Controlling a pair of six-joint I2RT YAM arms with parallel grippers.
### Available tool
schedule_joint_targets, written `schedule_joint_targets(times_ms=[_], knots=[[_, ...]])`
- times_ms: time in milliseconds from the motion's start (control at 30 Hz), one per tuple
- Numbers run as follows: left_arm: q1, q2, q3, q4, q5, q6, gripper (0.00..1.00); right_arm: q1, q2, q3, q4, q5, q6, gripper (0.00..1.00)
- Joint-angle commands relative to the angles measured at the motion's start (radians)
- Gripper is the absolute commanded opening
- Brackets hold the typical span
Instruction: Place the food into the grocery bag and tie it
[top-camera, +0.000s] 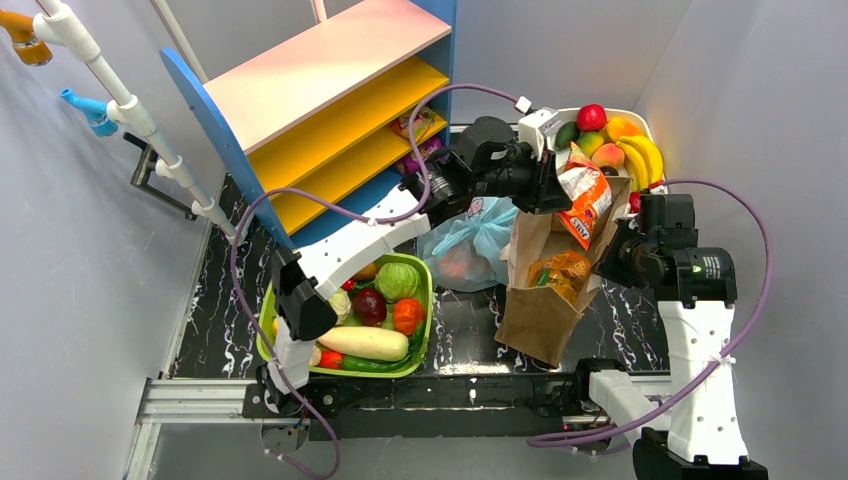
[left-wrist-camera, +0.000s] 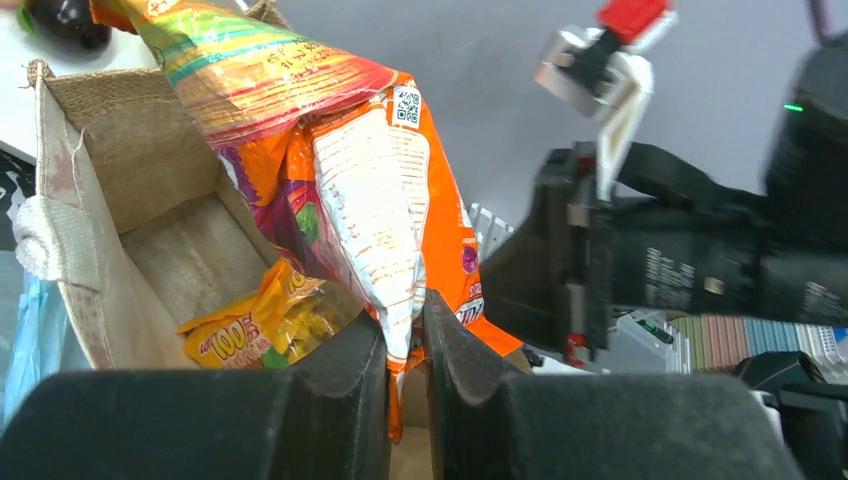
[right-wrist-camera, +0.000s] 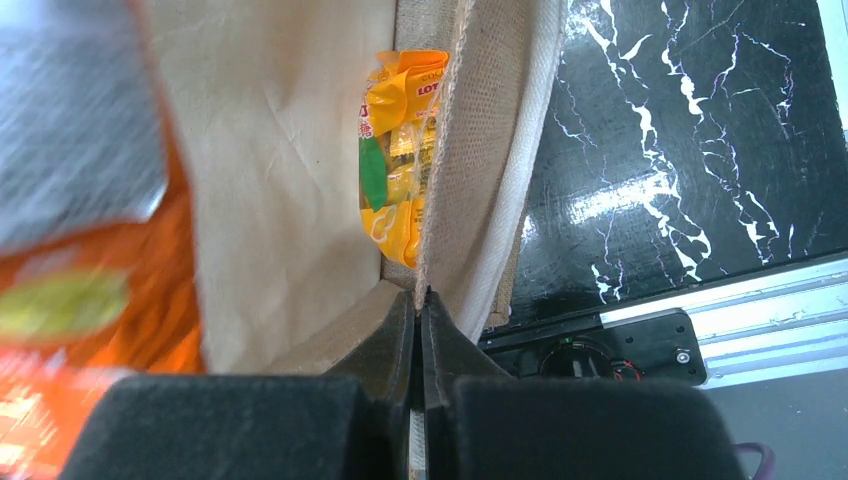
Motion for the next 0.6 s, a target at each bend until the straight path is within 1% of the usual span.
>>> schedule_joint_targets(times_ms=[0,100,233,300,333,367,433,467,533,567], knots=[[-0.005,0.045,0.107,-0.012,-0.057,-0.011,0.00,0.005,-0.023,-0.007,0.043,-0.010,0.006,0.01],[-0.008,0.086,0.156,-0.041,-0.069,-0.003,0.00,0.005,-0.029,-0.007,0.043,-0.005,0.002,0.01],[-0.012,0.099,0.146,-0.055,-0.079,0.001,0.00,0.004,-0.035,-0.006,0.041,0.010,-0.006,0.01],[-0.012,0.100,0.134,-0.067,-0.087,0.005,0.03,0.005,-0.037,-0.011,0.042,0.015,-0.010,0.01],[-0.012,0.101,0.127,-0.070,-0.092,0.008,0.05,0.005,-0.039,-0.014,0.042,0.017,-0.011,0.01],[-0.012,0.102,0.126,-0.073,-0.097,0.010,0.12,0.005,-0.040,-0.017,0.042,0.018,-0.011,0.01],[-0.012,0.109,0.130,-0.076,-0.094,0.013,0.46,0.004,-0.042,-0.023,0.046,0.017,-0.011,0.01],[-0.012,0.115,0.133,-0.078,-0.085,0.017,0.64,0.005,-0.041,-0.025,0.048,0.015,-0.012,0.01],[-0.012,0.119,0.141,-0.088,-0.085,0.021,0.95,0.004,-0.039,-0.027,0.048,0.013,-0.013,0.01],[-0.012,0.121,0.146,-0.101,-0.095,0.028,0.98,0.005,-0.037,-0.027,0.050,0.013,-0.015,0.01]])
